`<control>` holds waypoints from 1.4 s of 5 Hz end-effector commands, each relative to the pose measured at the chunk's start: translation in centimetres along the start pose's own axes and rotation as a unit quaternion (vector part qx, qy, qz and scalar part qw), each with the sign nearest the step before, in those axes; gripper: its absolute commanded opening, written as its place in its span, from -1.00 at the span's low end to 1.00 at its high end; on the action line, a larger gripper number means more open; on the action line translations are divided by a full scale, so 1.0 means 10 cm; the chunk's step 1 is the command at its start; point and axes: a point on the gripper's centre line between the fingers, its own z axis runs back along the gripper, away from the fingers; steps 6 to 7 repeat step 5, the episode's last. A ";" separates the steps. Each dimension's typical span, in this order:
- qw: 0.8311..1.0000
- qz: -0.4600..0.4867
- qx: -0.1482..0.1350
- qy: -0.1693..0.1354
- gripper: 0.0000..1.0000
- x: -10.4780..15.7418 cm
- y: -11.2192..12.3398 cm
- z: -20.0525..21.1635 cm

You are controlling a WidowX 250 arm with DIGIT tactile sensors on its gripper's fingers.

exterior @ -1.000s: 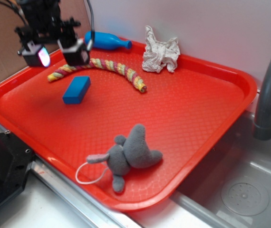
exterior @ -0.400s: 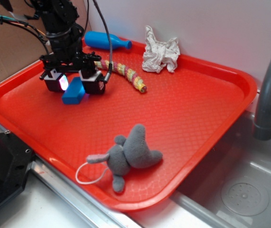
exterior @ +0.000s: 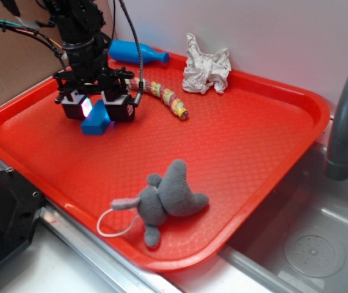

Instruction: Grab the blue block.

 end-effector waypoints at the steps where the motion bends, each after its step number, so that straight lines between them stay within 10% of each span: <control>1: 0.984 -0.144 -0.030 -0.096 -1.00 -0.59 0.11 0.91; 4: 0.968 -0.223 -0.067 -0.096 -1.00 -0.69 -0.13 2.07; 7: 0.969 -0.221 -0.054 -0.096 -1.00 -0.58 -0.16 2.00</control>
